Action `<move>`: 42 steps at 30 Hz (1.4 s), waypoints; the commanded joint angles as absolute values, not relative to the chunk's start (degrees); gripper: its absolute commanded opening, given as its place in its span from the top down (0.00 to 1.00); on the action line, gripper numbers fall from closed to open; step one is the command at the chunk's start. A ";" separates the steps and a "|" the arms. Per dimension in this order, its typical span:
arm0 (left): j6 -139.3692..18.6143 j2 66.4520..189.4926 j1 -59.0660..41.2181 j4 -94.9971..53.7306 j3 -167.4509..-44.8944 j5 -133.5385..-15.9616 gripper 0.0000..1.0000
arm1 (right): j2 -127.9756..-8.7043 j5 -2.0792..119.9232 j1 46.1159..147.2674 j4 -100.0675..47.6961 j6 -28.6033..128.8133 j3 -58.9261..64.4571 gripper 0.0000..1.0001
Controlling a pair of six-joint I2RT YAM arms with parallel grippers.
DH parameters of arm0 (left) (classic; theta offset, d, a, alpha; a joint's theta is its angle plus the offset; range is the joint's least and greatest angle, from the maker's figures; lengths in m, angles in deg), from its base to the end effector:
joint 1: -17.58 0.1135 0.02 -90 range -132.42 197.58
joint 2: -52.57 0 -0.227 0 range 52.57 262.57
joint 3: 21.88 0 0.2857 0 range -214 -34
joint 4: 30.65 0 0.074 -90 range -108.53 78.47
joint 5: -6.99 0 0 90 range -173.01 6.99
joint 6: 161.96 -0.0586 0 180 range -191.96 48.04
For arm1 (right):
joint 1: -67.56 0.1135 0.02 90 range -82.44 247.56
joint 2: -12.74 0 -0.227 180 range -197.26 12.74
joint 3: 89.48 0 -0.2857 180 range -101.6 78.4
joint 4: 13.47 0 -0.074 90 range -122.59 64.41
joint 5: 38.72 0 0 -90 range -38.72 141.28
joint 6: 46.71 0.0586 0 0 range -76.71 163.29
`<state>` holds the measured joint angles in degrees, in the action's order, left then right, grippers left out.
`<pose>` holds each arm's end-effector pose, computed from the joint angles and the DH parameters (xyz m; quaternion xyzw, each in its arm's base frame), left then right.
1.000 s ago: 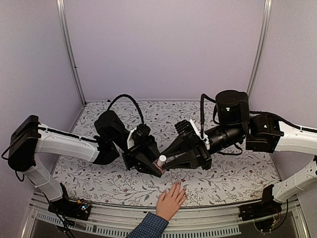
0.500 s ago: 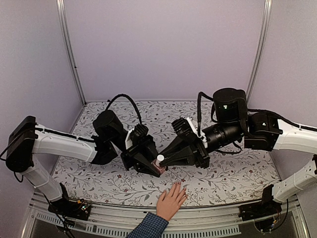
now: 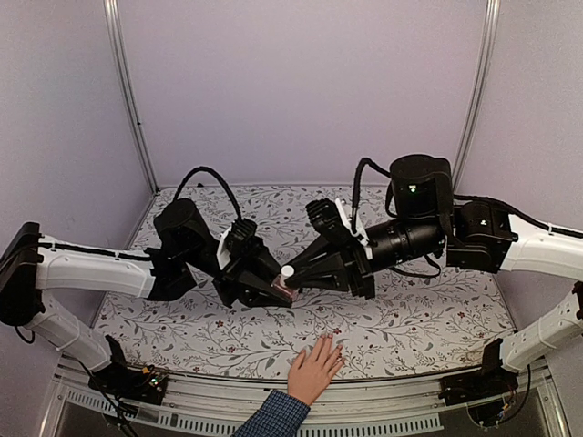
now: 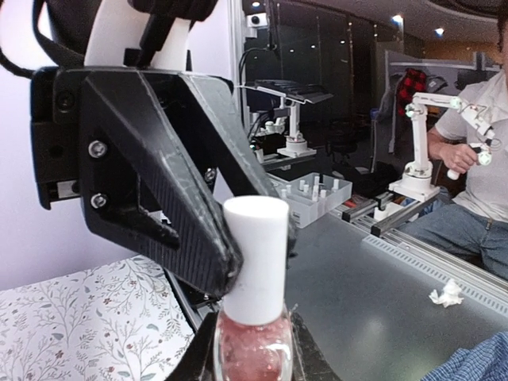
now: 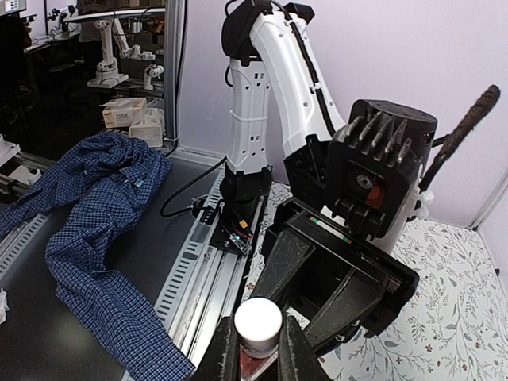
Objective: Paint the nails
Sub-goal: Screw the nail polish bottle.
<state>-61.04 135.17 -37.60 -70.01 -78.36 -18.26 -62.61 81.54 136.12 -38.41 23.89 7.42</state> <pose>0.1527 -0.3124 0.2355 0.5864 0.3276 -0.6397 0.3736 0.1058 0.3503 0.3348 -0.6510 0.4515 0.4293 0.4336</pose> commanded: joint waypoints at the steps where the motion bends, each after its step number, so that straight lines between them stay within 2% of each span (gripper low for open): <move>1: -63.48 132.07 -36.84 -70.26 -78.57 -33.63 1.00 | -66.48 76.31 136.65 -43.46 26.07 8.48 1.00; 13: -65.57 128.81 -36.95 -71.60 -75.82 -54.84 1.00 | -67.79 68.31 135.65 -40.62 30.83 9.13 1.00; 29: -67.47 133.61 -39.69 -78.07 -74.96 -85.13 1.00 | -70.78 51.85 134.50 -34.81 41.58 9.48 1.00; 35: -68.82 137.90 -41.17 -76.19 -78.34 -93.67 1.00 | -72.86 47.61 134.11 -34.54 46.19 8.37 1.00; 39: -68.44 138.25 -41.08 -75.61 -78.15 -94.71 1.00 | -72.77 46.30 133.81 -34.81 47.08 8.51 1.00; 40: -68.29 137.89 -41.05 -75.67 -77.80 -94.31 1.00 | -72.29 46.43 133.48 -34.76 47.55 8.80 0.99; 42: -67.76 137.17 -40.53 -75.50 -77.04 -91.73 1.00 | -70.93 46.98 133.12 -34.24 48.06 9.57 0.88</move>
